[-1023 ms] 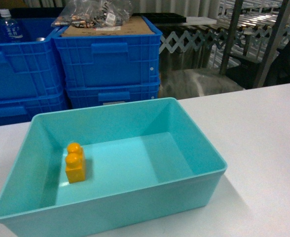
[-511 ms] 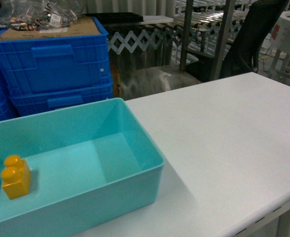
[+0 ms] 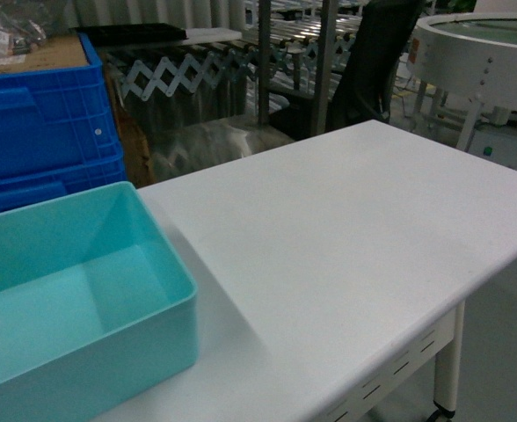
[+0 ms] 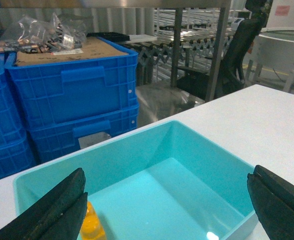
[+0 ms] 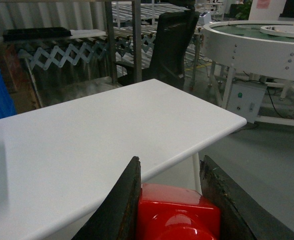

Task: Pick red block from blue box to shelf

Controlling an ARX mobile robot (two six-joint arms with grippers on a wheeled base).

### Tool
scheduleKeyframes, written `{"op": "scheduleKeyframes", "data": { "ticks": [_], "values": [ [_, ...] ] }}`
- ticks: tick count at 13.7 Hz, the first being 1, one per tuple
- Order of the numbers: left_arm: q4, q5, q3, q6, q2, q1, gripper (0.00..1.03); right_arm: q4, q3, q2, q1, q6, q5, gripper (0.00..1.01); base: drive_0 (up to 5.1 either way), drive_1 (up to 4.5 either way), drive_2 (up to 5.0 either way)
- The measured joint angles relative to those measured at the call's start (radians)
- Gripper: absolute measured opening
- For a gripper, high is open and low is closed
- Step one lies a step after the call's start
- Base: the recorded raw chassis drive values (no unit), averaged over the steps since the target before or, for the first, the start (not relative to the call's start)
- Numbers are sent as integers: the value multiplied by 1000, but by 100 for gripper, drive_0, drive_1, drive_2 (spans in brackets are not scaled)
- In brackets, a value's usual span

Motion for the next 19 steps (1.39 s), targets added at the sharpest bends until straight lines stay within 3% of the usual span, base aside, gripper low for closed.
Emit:
{"op": "scheduleKeyframes", "data": {
  "ticks": [19],
  "values": [
    [0, 0, 0, 0, 0, 0, 98, 0, 0, 0, 0, 0, 0, 29, -141, -141, -141]
  ]
}}
